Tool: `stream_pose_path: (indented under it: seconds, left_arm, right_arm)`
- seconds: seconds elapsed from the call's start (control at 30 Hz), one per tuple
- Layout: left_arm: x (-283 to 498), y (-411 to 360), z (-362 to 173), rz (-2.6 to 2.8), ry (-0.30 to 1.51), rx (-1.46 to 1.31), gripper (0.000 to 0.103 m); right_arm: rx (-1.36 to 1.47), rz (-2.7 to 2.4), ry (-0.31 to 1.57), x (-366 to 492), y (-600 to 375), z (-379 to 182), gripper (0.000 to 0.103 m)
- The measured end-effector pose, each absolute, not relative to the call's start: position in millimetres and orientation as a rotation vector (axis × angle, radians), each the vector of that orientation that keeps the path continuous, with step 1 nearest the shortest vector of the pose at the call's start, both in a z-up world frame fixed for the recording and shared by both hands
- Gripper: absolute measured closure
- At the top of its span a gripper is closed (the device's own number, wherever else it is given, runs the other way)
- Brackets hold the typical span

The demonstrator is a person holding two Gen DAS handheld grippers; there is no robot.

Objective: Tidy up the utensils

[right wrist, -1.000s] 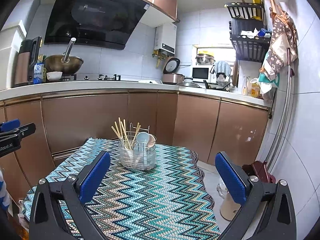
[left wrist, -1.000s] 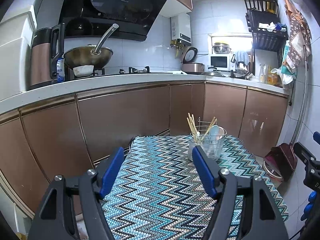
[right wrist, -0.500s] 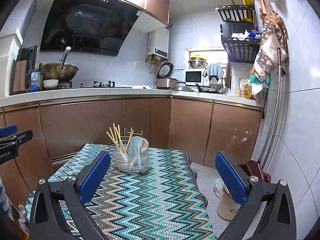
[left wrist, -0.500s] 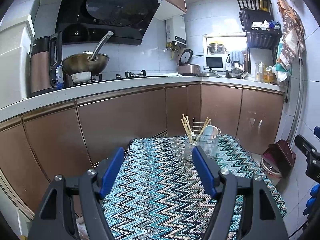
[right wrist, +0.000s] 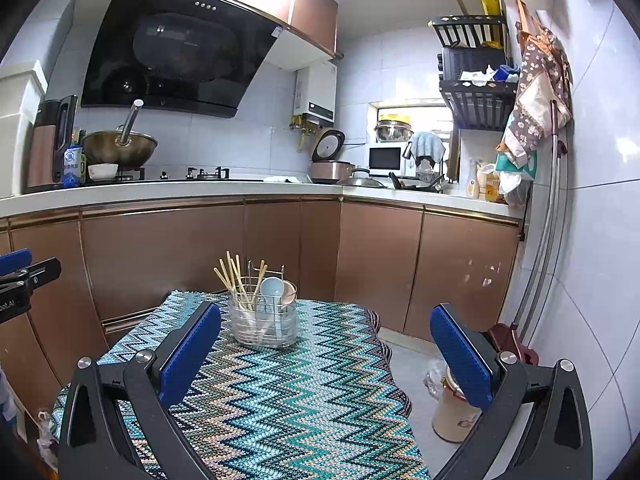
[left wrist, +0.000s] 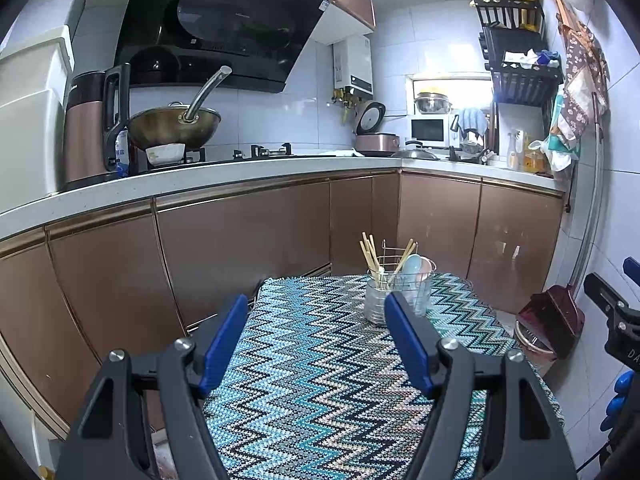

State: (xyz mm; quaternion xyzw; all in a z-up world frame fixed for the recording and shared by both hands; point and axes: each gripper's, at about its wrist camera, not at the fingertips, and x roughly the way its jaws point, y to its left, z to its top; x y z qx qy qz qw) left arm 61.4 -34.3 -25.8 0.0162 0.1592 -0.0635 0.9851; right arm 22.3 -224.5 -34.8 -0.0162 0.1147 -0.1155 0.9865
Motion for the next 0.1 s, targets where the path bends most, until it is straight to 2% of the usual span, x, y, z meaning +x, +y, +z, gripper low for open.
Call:
stream_pose_path:
  seconds: [0.1]
  left_arm:
    - [60.5, -34.7, -25.9, -0.127, 0.318, 0.032, 0.034]
  right_arm:
    - [-0.035, -0.229, 0.228, 21.6, -223.5, -33.9, 0.0]
